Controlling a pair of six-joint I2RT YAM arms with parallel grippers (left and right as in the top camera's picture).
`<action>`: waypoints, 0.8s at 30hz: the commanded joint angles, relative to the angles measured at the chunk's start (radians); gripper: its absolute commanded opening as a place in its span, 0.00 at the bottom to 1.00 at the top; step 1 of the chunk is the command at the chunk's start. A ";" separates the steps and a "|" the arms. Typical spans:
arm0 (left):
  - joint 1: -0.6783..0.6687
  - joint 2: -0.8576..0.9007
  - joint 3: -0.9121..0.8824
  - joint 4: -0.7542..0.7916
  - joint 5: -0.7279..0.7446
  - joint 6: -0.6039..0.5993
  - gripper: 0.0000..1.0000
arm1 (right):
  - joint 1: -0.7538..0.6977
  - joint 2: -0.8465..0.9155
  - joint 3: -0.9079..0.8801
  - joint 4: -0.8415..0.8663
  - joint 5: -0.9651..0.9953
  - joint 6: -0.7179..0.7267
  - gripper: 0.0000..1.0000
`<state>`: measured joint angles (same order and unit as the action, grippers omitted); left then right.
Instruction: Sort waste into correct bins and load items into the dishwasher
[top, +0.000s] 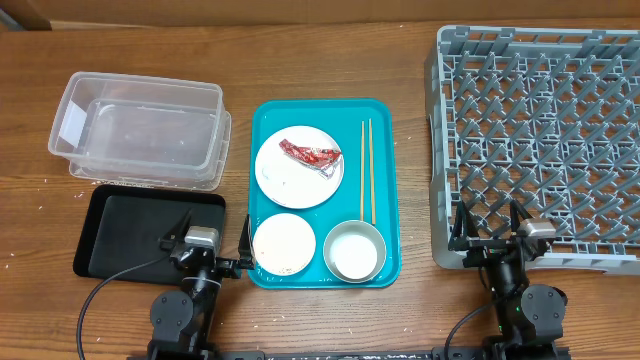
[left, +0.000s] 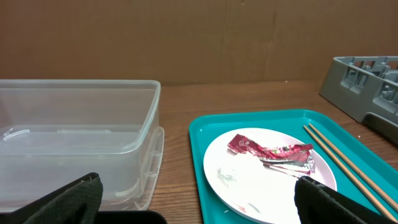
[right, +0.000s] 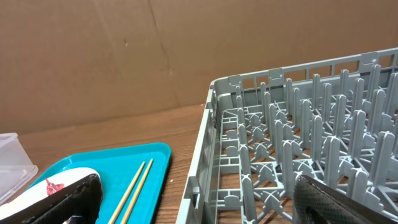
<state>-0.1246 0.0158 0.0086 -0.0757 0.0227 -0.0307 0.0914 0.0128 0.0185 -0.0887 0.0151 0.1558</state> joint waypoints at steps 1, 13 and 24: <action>0.001 -0.005 -0.004 -0.002 0.000 -0.014 1.00 | -0.006 -0.010 -0.010 0.008 0.009 -0.007 1.00; 0.001 -0.005 -0.004 -0.002 0.000 -0.014 1.00 | -0.006 -0.010 -0.010 0.008 0.009 -0.007 1.00; 0.001 -0.005 -0.004 0.001 -0.048 0.121 1.00 | -0.006 -0.010 -0.010 0.017 0.066 -0.007 1.00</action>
<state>-0.1242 0.0158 0.0086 -0.0765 -0.0048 0.0448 0.0910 0.0128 0.0185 -0.0792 0.0402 0.1562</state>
